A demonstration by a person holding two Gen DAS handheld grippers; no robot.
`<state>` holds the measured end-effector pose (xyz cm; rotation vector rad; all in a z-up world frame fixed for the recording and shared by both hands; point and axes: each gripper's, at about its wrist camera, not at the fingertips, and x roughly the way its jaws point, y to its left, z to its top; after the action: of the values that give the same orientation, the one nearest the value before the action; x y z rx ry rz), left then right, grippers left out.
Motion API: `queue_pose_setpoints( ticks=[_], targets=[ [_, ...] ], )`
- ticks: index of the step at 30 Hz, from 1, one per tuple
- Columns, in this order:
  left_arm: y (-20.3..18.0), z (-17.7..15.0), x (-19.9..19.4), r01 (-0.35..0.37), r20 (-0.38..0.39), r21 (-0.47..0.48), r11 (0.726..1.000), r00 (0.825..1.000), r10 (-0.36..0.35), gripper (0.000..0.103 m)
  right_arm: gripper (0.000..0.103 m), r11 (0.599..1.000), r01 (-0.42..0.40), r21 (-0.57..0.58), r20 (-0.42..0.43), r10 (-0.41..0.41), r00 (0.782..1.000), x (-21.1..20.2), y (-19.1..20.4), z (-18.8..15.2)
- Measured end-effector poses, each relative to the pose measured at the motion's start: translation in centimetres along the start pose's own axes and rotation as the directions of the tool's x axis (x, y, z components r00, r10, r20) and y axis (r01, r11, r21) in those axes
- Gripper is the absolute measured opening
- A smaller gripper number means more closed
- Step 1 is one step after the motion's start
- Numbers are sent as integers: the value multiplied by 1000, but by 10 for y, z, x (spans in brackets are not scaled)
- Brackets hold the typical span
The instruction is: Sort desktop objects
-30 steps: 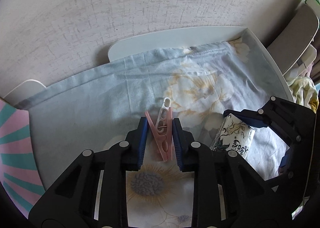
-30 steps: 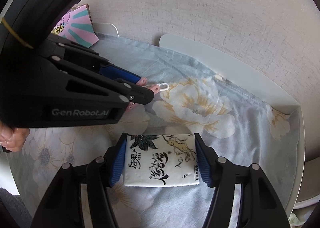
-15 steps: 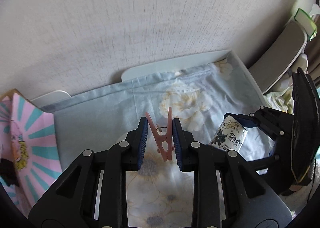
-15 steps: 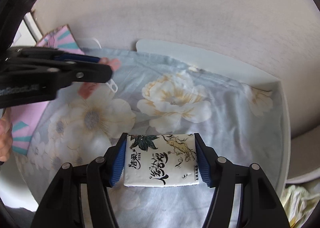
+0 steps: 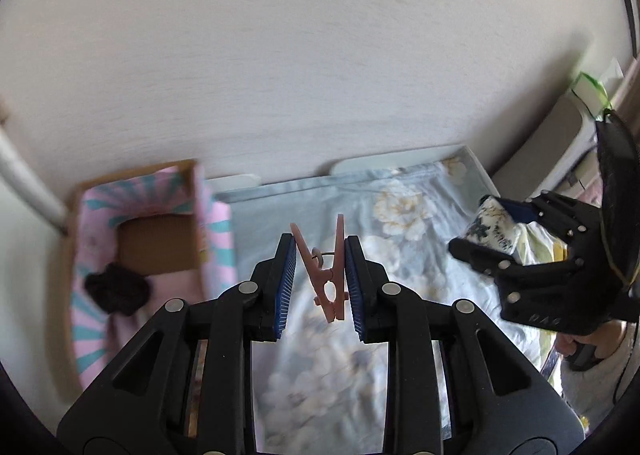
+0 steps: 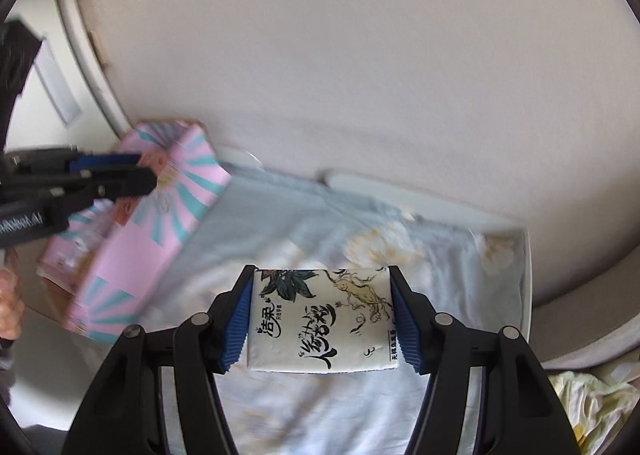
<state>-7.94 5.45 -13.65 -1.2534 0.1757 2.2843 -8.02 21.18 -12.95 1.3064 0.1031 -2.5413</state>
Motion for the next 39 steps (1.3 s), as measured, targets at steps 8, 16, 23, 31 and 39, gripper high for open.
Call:
queue_pose_setpoints(
  ticks=[8, 16, 23, 31, 39],
  targets=[
    [93, -42, -54, -131, 1, -135, 982, 991, 132, 22, 58, 984, -108, -141, 51, 116, 992, -3, 101, 48],
    [136, -101, -39, -149, -86, -217, 965, 987, 133, 22, 58, 956, -197, -219, -56, 190, 980, 57, 189, 66],
    [141, -123, -29, -123, -105, -228, 966, 989, 102, 22, 58, 951, -201, -235, -119, 177, 977, 78, 218, 66],
    [144, -117, -41, -98, -60, -242, 965, 995, 86, 102, 78, 969, -144, -202, -137, 118, 984, 83, 225, 73],
    [155, -113, -52, -110, -34, -300, 948, 994, 104, 102, 79, 978, -115, -175, -105, 97, 990, 64, 221, 75]
  ],
)
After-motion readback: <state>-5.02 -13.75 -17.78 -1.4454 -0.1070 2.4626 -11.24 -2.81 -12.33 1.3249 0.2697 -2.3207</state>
